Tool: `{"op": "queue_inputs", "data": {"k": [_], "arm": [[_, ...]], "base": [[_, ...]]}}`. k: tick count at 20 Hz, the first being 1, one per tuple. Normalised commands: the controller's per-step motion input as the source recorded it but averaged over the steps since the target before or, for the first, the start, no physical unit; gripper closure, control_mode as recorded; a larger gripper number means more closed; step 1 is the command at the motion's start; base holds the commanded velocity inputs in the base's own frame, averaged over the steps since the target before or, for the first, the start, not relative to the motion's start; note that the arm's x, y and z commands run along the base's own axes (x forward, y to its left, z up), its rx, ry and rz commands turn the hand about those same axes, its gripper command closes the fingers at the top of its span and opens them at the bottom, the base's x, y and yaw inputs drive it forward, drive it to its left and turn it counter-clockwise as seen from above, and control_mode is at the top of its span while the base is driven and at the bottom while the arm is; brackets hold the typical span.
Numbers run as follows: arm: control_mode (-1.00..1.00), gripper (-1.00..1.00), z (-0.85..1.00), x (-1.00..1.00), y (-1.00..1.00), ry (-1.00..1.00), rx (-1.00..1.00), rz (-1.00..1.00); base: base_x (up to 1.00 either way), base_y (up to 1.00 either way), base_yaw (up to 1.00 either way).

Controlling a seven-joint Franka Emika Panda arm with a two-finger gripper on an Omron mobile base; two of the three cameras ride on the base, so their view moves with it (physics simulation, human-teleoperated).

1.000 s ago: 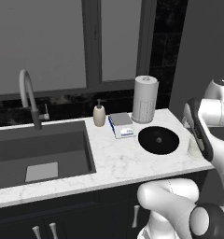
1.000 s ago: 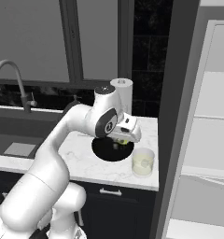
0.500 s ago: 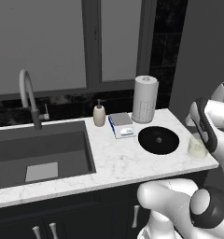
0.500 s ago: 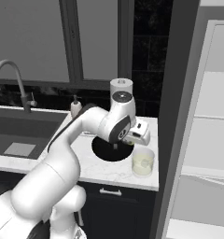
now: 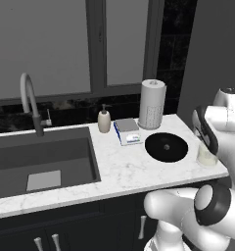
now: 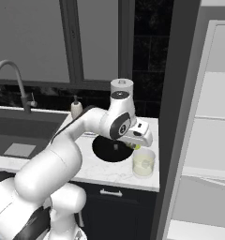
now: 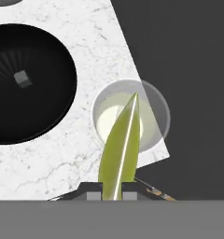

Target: Grab a lemon wedge from the fridge and one ice cube from the ice bowl, and put them in the glass of lemonade.

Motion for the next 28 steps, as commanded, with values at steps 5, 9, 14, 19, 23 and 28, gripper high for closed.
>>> {"op": "queue_inputs", "data": {"k": [5,9,14,19,23,28], "arm": [[-1.00,1.00,-0.58,0.10,-0.13,0.00,0.00,-0.09],[-1.00,1.00,-0.07,0.28,-0.03,0.00,0.00,-0.06],[-1.00,1.00,-0.08,0.18,0.00,0.00,0.00,-0.01],[-1.00,1.00,-0.05,0.18,0.00,0.00,0.00,-0.01],[-1.00,1.00,0.00,0.11,0.00,-0.02,0.00,0.00],[-1.00,1.00,0.00,0.04,-0.02,-0.03,0.00,0.00]], "base": [[0.00,0.00,0.00],[0.00,0.00,0.00],[0.00,0.00,0.00],[0.00,0.00,0.00],[0.00,0.00,0.00],[0.00,0.00,0.00]]}}
